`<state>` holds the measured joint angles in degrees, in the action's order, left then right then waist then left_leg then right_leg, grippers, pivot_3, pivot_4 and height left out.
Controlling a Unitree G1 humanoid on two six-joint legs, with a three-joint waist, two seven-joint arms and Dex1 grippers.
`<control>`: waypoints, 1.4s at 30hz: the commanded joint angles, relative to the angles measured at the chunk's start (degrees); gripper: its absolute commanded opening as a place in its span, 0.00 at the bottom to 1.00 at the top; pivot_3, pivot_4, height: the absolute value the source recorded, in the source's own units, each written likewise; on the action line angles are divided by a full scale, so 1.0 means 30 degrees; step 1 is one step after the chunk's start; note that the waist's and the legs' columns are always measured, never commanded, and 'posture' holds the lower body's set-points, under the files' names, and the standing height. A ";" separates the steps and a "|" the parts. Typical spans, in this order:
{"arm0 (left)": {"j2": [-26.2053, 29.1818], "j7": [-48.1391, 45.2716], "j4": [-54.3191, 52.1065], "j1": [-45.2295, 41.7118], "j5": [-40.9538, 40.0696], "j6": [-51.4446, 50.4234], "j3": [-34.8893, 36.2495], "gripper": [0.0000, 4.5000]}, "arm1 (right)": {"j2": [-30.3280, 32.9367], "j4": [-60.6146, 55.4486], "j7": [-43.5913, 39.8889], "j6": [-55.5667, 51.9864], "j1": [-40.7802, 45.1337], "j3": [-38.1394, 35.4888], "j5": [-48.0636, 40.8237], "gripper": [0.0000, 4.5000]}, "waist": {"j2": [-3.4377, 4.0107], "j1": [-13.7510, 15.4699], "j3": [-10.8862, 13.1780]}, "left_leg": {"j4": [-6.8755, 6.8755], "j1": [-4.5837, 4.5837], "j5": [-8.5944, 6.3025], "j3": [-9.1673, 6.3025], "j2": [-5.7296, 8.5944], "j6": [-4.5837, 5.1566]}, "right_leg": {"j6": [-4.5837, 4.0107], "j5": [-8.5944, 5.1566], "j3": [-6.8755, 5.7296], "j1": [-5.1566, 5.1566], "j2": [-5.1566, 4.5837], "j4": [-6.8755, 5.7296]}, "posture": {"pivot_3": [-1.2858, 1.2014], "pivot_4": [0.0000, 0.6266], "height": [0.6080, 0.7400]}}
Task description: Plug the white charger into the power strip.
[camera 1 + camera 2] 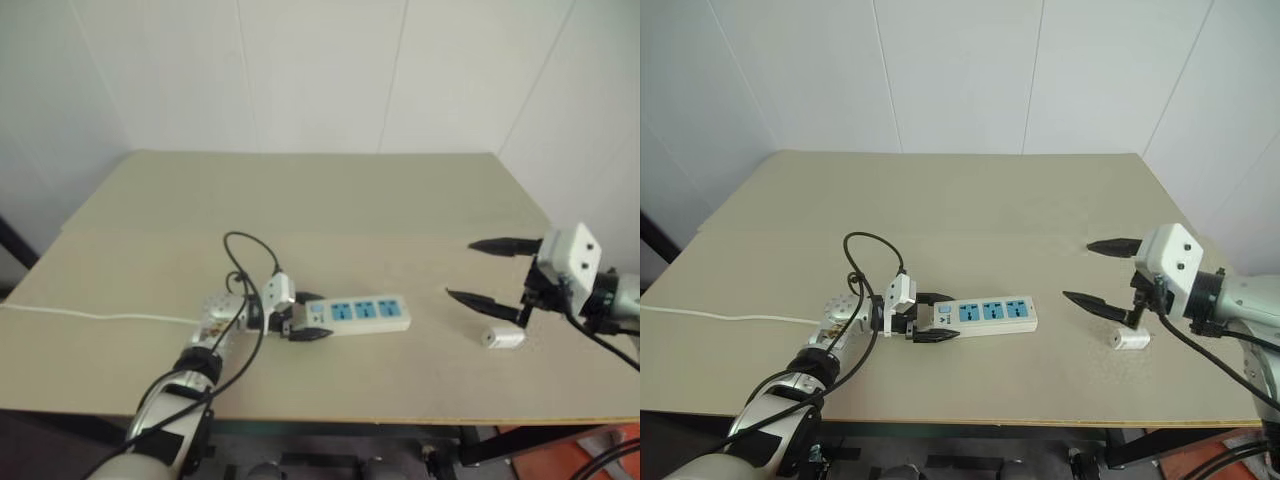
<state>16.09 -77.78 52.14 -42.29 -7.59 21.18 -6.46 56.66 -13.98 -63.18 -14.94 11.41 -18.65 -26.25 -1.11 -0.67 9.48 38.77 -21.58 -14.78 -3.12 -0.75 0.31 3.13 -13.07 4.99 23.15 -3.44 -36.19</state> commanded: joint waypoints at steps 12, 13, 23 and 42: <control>-0.0089 -0.0791 -0.3574 0.1449 -0.0202 -0.1295 -0.0902 0.73 | 0.4885 0.4179 -0.4391 0.0953 0.3705 0.5913 0.5287 1.00 | 0.0002 -0.0094 0.0001 | -0.0007 -0.0004 -0.0006 0.0017 -0.0014 0.0009 | 0.0000 -0.0001 0.0004 0.0028 0.0006 0.0003 | 0.52 0.24 1.00; -0.0134 -0.0723 -0.3534 0.1464 -0.0135 -0.1281 -0.0966 0.73 | 0.4896 0.4565 -0.4772 0.0886 0.4555 0.6828 0.6013 1.00 | 0.0004 -0.0108 0.0001 | -0.0009 -0.0008 -0.0006 0.0013 -0.0015 0.0009 | 0.0000 -0.0002 0.0001 0.0027 0.0006 0.0010 | 0.52 0.24 1.00; -0.0473 0.0382 -0.3409 0.1600 0.0281 -0.1016 -0.1205 0.73 | 0.4590 0.6483 -0.7464 0.0851 0.8190 1.1055 0.9530 1.00 | 0.0010 0.0062 0.0002 | 0.0010 -0.0056 -0.0006 0.0000 -0.0005 0.0006 | 0.0003 0.0001 -0.0026 0.0044 -0.0015 0.0029 | 0.52 0.24 1.00; -0.0759 0.0757 -0.3876 0.1946 0.0273 -0.1311 -0.1497 0.73 | 0.2516 0.9122 -0.7361 0.1771 0.9351 1.3308 1.3641 1.00 | 0.0021 0.0027 -0.0003 | 0.0007 -0.0047 -0.0005 0.0000 -0.0005 0.0006 | 0.0000 0.0002 -0.0028 0.0042 -0.0016 0.0026 | 0.52 0.24 1.00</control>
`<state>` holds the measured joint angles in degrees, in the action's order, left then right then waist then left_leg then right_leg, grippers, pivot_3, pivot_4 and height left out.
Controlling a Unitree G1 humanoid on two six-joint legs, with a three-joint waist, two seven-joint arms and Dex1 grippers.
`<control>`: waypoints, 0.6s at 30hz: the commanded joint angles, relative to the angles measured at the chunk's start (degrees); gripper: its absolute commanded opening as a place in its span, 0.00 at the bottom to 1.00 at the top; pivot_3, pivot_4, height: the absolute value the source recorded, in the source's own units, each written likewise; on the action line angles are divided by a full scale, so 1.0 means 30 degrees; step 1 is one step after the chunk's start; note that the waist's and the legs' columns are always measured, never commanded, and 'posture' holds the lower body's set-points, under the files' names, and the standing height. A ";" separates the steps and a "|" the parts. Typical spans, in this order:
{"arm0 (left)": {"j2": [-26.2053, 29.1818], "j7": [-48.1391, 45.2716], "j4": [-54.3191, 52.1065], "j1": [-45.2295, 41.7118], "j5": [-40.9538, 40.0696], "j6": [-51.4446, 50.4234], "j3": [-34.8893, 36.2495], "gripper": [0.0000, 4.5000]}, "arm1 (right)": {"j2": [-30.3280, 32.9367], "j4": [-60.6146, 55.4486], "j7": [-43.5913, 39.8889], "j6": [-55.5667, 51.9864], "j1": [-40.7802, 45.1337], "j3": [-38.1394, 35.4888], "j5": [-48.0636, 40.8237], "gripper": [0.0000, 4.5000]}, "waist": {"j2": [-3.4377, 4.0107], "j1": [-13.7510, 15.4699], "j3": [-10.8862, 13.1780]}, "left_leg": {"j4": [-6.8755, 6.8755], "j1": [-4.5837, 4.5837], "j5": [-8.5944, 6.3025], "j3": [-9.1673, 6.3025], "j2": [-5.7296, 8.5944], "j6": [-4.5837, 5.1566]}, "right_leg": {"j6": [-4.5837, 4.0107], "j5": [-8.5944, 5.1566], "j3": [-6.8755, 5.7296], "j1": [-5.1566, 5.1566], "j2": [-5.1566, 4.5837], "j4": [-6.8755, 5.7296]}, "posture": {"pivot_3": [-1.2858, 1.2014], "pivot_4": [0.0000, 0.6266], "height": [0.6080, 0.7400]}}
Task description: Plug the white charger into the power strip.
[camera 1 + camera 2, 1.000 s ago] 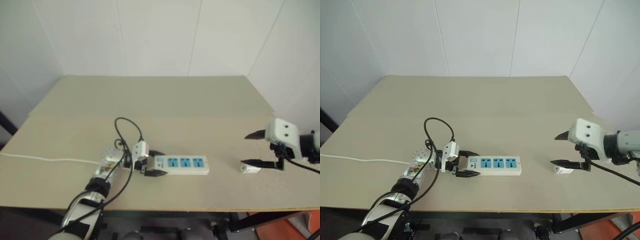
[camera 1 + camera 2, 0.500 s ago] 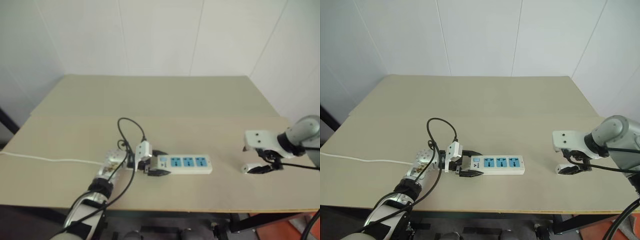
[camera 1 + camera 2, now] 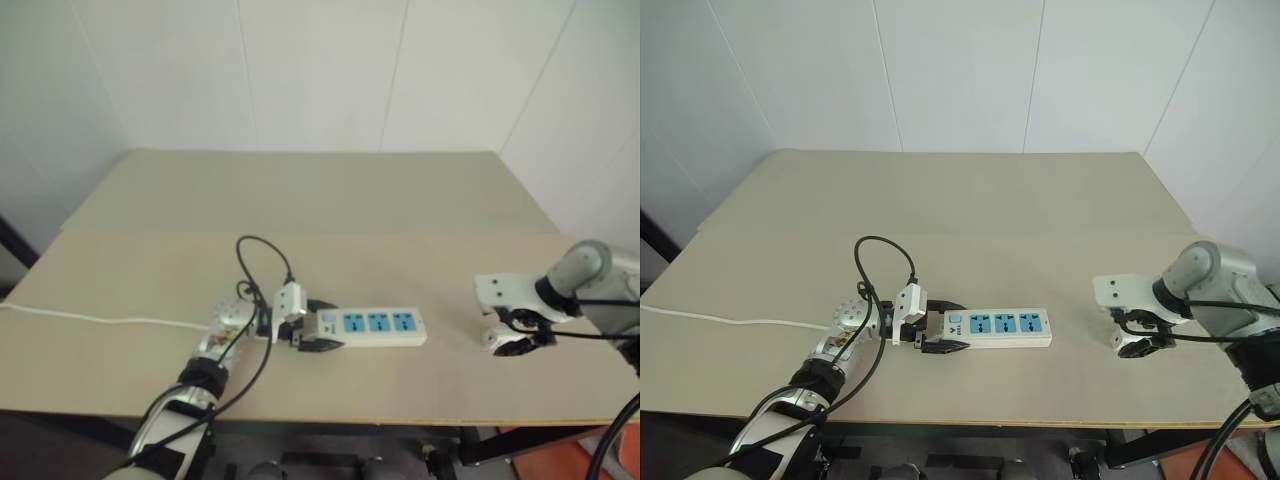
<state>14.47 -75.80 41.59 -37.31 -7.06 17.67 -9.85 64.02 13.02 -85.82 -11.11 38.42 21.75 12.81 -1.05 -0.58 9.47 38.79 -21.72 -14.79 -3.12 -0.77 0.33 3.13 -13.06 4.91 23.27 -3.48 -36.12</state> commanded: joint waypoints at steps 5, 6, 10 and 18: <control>-0.0191 0.0130 -0.0429 0.0263 0.0107 -0.0216 -0.0407 0.73 | -0.0340 0.0479 0.0421 0.0541 0.0381 -0.0009 0.1304 1.00 | 0.0002 -0.0023 -0.0001 | 0.0002 0.0003 0.0000 0.0002 -0.0001 0.0000 | 0.0000 0.0000 0.0000 0.0000 0.0000 -0.0003 | 0.52 0.24 1.00; -0.0201 0.0160 -0.0427 0.0260 0.0122 -0.0213 -0.0416 0.73 | -0.0448 0.0570 0.0496 0.0516 0.0381 0.0028 0.1466 1.00 | 0.0002 -0.0023 0.0000 | 0.0000 0.0005 0.0000 0.0002 -0.0001 0.0000 | 0.0000 0.0000 0.0001 0.0000 0.0001 -0.0003 | 0.52 0.24 1.00; -0.0215 0.0207 -0.0610 0.0363 0.0120 -0.0276 -0.0471 0.73 | -0.0835 0.1107 0.0571 0.0620 0.0397 0.0066 0.1868 1.00 | 0.0001 -0.0006 0.0000 | 0.0003 0.0000 0.0000 0.0000 0.0002 -0.0001 | 0.0000 0.0001 0.0001 0.0000 0.0000 -0.0003 | 0.52 0.24 1.00; -0.0115 0.0539 -0.0759 0.0459 0.0135 -0.0344 -0.0395 0.73 | -0.1354 0.1283 0.0432 0.0776 0.0319 0.0158 0.2396 1.00 | 0.0002 -0.0017 -0.0001 | 0.0002 0.0010 0.0000 -0.0001 0.0000 0.0000 | -0.0001 0.0001 -0.0001 -0.0008 0.0001 -0.0003 | 0.52 0.24 1.00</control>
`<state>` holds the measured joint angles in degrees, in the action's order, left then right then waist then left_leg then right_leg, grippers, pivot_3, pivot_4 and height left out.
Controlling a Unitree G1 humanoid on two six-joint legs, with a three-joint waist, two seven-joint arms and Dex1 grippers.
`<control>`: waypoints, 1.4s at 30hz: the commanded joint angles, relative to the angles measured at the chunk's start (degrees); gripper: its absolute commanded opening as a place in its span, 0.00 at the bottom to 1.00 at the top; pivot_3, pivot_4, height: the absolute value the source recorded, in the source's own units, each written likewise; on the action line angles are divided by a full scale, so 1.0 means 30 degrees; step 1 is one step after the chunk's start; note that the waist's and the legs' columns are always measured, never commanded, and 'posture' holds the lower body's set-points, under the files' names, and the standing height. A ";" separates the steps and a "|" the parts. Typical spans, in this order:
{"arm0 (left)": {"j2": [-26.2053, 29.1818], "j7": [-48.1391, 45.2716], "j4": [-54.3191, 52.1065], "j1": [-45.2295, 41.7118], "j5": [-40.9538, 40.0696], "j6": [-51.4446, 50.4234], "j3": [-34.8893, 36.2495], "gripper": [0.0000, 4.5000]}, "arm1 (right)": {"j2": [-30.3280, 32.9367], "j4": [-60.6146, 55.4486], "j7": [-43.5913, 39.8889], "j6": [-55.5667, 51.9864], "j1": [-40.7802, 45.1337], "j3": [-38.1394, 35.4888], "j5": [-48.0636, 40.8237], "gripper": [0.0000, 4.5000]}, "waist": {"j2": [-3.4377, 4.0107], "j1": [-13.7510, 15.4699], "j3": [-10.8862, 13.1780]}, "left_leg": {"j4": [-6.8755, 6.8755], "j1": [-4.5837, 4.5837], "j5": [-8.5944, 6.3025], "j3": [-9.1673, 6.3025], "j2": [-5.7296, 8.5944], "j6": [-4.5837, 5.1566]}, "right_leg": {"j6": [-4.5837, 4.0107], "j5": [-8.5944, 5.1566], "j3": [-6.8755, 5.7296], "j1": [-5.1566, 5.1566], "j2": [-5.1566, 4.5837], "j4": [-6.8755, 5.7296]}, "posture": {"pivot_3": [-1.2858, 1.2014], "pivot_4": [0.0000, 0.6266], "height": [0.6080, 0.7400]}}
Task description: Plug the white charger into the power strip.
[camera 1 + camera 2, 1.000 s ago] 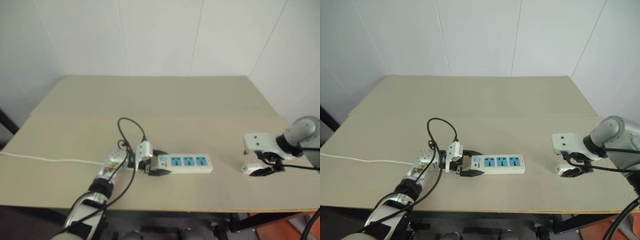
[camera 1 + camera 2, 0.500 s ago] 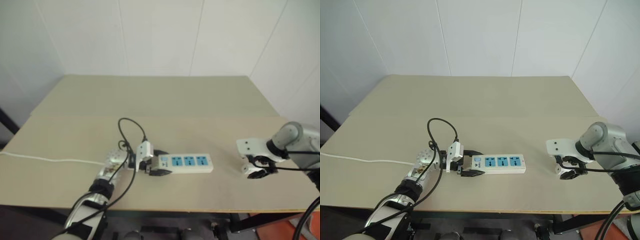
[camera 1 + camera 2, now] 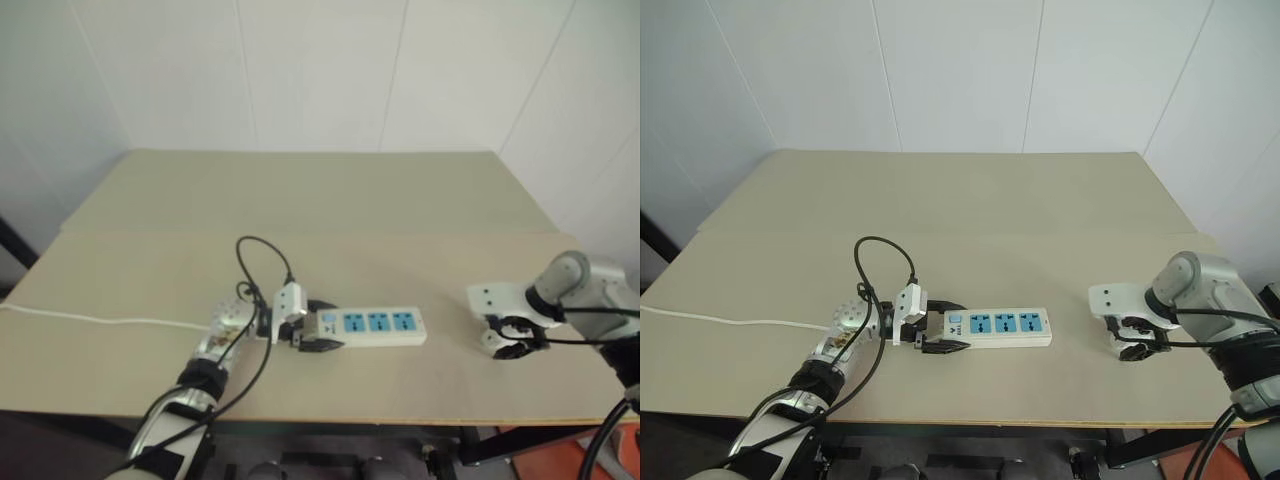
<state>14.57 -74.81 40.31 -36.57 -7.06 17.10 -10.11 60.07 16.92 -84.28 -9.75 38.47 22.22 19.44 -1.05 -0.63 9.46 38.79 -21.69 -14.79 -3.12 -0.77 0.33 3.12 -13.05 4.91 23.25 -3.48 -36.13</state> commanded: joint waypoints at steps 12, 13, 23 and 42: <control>-0.0076 0.0301 -0.0599 0.0224 0.0101 -0.0324 -0.0330 0.73 | -0.0191 0.0643 -0.0744 0.1310 0.0145 0.0166 0.0549 0.57 | -0.0001 -0.0029 0.0000 | 0.0002 0.0026 0.0000 0.0001 0.0000 0.0000 | 0.0001 0.0002 0.0002 -0.0028 0.0000 0.0003 | 0.52 0.24 1.00; -0.0051 0.0302 -0.0612 0.0215 0.0099 -0.0338 -0.0324 0.73 | -0.0234 0.0666 -0.0744 0.1330 0.0138 0.0166 0.0565 0.49 | -0.0001 -0.0042 0.0000 | 0.0002 0.0034 0.0000 0.0002 0.0000 -0.0001 | 0.0001 0.0004 0.0001 -0.0033 0.0001 0.0003 | 0.52 0.24 1.00; 0.0076 0.0070 -0.0838 -0.0030 -0.0068 -0.0700 -0.0289 0.73 | -0.0545 0.0171 0.0501 0.2061 0.0206 -0.0722 0.0230 0.26 | -0.0008 -0.0116 -0.0003 | 0.0002 0.0062 0.0001 0.0005 -0.0004 -0.0001 | 0.0002 0.0009 0.0005 -0.0056 0.0005 0.0003 | 0.52 0.24 1.00; 0.0142 -0.0540 -0.0111 -0.0451 0.0301 -0.1050 -0.0850 0.73 | -1.0071 -0.9204 0.6797 -0.6981 -0.2328 -0.8032 -1.3833 0.26 | -0.0003 -0.0065 0.0000 | -0.0006 -0.0014 0.0000 -0.0055 -0.0005 0.0000 | -0.0016 0.0008 -0.0031 0.0002 0.0009 -0.0018 | 0.52 0.24 1.00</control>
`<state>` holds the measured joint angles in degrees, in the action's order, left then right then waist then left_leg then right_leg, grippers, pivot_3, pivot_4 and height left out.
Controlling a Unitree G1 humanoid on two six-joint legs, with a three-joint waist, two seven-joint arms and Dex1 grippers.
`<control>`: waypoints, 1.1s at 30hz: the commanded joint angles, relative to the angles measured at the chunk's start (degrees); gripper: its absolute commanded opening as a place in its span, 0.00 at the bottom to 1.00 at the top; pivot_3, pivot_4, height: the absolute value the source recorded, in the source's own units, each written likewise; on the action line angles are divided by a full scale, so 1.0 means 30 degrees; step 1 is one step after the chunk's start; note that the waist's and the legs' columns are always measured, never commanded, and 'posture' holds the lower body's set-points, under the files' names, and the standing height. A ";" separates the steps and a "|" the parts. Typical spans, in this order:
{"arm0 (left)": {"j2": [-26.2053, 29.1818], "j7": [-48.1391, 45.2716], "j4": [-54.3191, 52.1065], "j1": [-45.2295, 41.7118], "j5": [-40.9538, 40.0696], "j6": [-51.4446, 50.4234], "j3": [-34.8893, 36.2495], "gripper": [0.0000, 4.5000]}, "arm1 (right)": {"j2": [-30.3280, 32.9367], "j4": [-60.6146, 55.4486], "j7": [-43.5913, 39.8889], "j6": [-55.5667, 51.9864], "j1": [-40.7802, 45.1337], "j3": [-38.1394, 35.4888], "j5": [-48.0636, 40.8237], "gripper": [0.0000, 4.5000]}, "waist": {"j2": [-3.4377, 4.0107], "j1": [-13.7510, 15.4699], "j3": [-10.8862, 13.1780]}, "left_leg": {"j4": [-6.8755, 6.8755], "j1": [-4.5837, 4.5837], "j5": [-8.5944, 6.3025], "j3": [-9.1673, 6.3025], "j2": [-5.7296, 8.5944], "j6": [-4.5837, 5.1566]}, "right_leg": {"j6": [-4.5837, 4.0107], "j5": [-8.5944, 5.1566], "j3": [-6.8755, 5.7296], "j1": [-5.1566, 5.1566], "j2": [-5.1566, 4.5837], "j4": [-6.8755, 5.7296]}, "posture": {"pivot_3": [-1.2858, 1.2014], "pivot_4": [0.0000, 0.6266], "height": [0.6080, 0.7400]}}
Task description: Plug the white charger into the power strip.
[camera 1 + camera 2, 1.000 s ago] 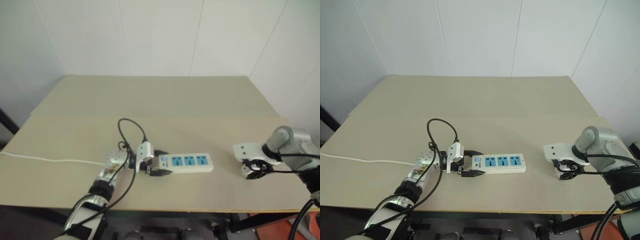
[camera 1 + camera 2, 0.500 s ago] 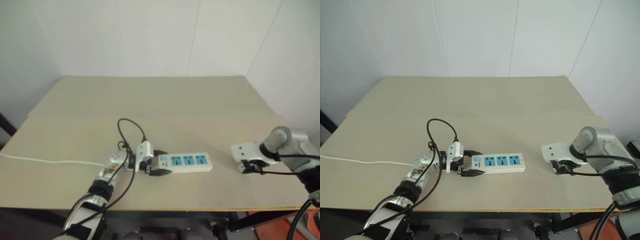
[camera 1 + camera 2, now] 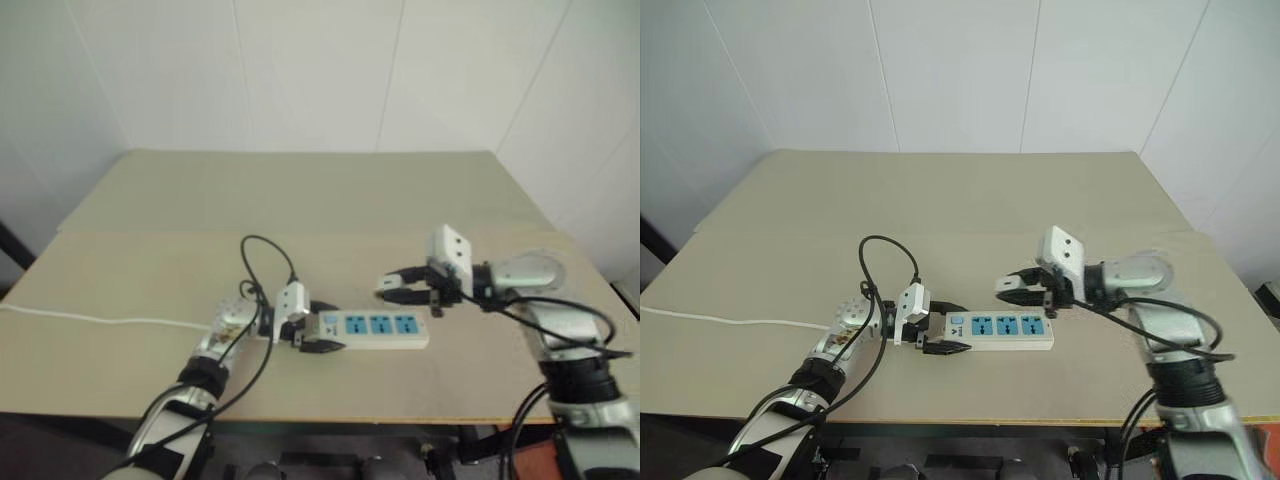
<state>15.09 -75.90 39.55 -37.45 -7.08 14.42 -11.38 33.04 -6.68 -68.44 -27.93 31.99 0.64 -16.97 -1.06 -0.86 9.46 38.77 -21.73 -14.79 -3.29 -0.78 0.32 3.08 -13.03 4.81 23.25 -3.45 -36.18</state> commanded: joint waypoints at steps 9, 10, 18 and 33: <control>0.0087 -0.0083 0.0250 -0.0238 0.0342 -0.0013 -0.0361 0.73 | -0.3120 0.0606 0.2138 0.1995 -0.1463 0.0196 -0.1875 0.26 | 0.0002 -0.0011 0.0000 | 0.0000 0.0001 0.0001 -0.0011 0.0001 0.0000 | 0.0002 0.0001 -0.0019 -0.0003 0.0001 0.0001 | 0.52 0.24 1.00; 0.0116 -0.0103 0.0223 -0.0223 0.0357 -0.0009 -0.0382 0.73 | -0.3016 0.0928 0.1953 0.2573 -0.1518 0.0597 -0.1455 0.26 | 0.0002 -0.0029 -0.0001 | -0.0002 0.0006 0.0000 -0.0012 0.0001 0.0000 | 0.0001 0.0001 -0.0020 -0.0003 0.0003 0.0000 | 0.52 0.24 1.00; 0.0470 -0.0522 -0.0363 0.0085 0.0374 0.0100 -0.0645 0.73 | -0.3081 0.2622 0.1229 0.4975 -0.1677 0.1638 -0.1064 0.26 | 0.0002 -0.0067 0.0000 | -0.0005 -0.0002 0.0000 -0.0011 -0.0001 0.0001 | 0.0002 0.0000 -0.0020 -0.0002 0.0004 0.0012 | 0.52 0.24 1.00; 0.0593 -0.0390 -0.0520 0.0193 0.0331 0.0127 -0.0728 0.73 | -0.3160 0.6431 0.0399 0.7553 -0.0277 0.2245 -0.0194 0.26 | 0.0001 -0.0121 -0.0001 | -0.0008 0.0002 0.0000 -0.0010 -0.0003 0.0000 | 0.0001 0.0000 -0.0019 -0.0003 0.0007 0.0014 | 0.52 0.24 1.00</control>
<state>16.21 -76.48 39.03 -37.66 -7.10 14.70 -12.43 23.61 12.13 -66.98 -6.69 30.48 7.61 -18.04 -1.06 -1.22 9.46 38.75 -21.71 -14.79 -3.32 -0.80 0.33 3.08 -13.03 4.75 23.24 -3.42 -36.14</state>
